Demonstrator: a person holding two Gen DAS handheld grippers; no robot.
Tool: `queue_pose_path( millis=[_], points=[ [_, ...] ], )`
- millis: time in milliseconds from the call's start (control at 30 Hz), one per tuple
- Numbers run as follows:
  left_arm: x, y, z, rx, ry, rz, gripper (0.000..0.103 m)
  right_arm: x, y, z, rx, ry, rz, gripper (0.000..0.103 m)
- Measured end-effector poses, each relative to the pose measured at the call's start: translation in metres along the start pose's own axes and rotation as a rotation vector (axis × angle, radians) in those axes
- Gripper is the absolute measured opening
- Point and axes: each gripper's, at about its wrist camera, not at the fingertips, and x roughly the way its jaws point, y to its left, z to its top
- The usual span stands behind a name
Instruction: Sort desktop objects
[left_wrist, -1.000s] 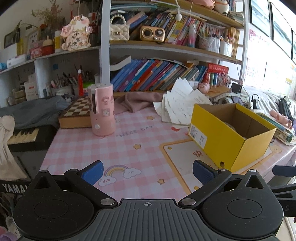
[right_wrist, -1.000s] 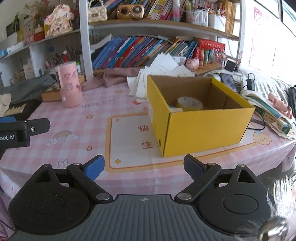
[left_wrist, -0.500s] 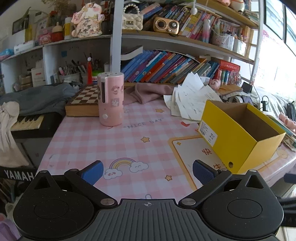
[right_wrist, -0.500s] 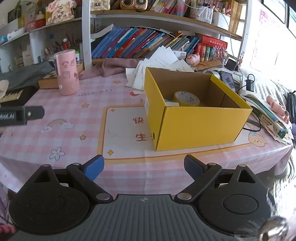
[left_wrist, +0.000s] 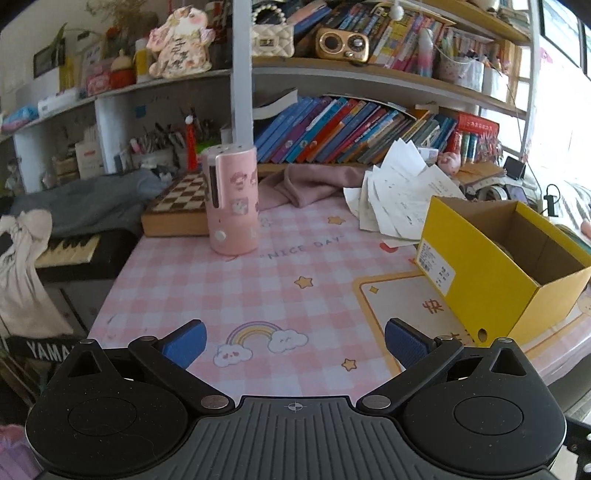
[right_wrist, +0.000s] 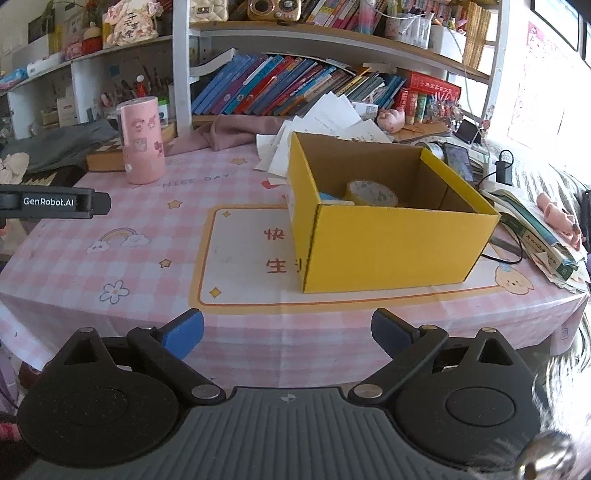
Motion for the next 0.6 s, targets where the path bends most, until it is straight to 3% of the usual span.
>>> queue_pose_path(
  millis=[600],
  points=[
    [-0.008, 0.013, -0.009, -0.011, 0.014, -0.029, 0.103, 0.011, 0.002, 0.004, 0.048, 0.013, 0.021, 0.101]
  ],
)
